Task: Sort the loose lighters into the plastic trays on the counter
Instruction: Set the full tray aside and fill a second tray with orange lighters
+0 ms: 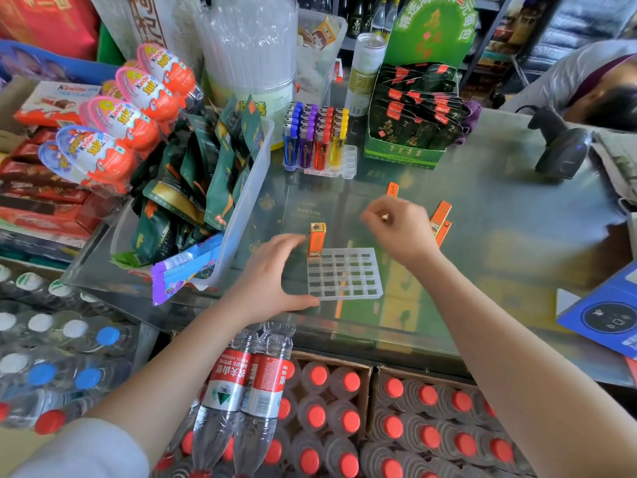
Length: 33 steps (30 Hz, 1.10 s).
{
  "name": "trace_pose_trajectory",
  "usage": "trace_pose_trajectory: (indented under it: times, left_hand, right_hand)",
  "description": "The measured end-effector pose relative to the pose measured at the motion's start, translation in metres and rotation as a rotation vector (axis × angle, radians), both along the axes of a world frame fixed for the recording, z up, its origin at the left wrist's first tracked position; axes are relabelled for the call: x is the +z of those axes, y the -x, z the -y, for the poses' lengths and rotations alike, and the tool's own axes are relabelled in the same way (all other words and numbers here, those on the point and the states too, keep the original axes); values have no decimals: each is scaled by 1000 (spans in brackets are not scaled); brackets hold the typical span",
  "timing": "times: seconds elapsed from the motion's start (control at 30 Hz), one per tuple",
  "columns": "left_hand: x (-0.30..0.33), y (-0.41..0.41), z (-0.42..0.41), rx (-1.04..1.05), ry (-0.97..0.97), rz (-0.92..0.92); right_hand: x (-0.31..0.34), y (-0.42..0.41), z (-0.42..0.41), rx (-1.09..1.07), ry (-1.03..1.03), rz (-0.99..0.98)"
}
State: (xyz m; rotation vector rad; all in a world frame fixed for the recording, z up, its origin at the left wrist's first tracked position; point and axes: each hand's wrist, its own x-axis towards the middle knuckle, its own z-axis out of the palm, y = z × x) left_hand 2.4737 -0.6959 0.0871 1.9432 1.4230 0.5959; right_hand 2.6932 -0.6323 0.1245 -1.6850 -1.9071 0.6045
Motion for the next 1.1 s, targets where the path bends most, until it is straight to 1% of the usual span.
trace_pose_trajectory:
  times: [0.03, 0.07, 0.13, 0.2, 0.33, 0.4, 0.47, 0.53, 0.6, 0.7, 0.77, 0.83, 0.93, 1.0, 1.1]
  left_hand:
    - [1, 0, 0, 8, 31, 32]
    - [2, 0, -1, 7, 53, 50]
    - [4, -1, -2, -13, 50, 39]
    - [6, -1, -3, -21, 26, 12]
    - [6, 1, -2, -22, 13, -6]
    - [5, 1, -2, -31, 3, -9]
    - [3, 1, -3, -32, -4, -10]
    - [3, 1, -3, -32, -11, -14]
    - [2, 1, -2, -31, -16, -15]
    - [1, 2, -2, -24, -10, -26]
    - [1, 1, -1, -23, -31, -36]
    - [0, 0, 0, -30, -61, -48]
    - [0, 0, 1, -36, -63, -60]
    - [0, 0, 2, -33, -69, -49]
    - [-1, -2, 9, 7, -70, -41]
  right_hand:
    - [-1, -6, -7, -145, -16, -12]
    - [-2, -10, -16, -247, -17, 22]
    - [-5, -13, -30, -323, 6, 139]
    - [-8, -12, -43, -336, 45, 225]
    - [-6, -3, -56, -333, 214, 342]
    - [-4, 3, -58, -317, 233, 418]
    - [-4, 10, -59, -267, 249, 441]
    - [-7, 15, -56, -173, 274, 400]
    - [-7, 16, -50, -100, 232, 277]
    - [3, 15, -22, -21, 113, -79]
    - [6, 12, 3, 73, 55, -254]
    - [5, 10, 24, 170, 23, -328]
    - [2, 11, 44, 254, 4, -354]
    - [-1, 17, 53, 242, 28, -395]
    - [-9, 28, 59, 151, 101, -476]
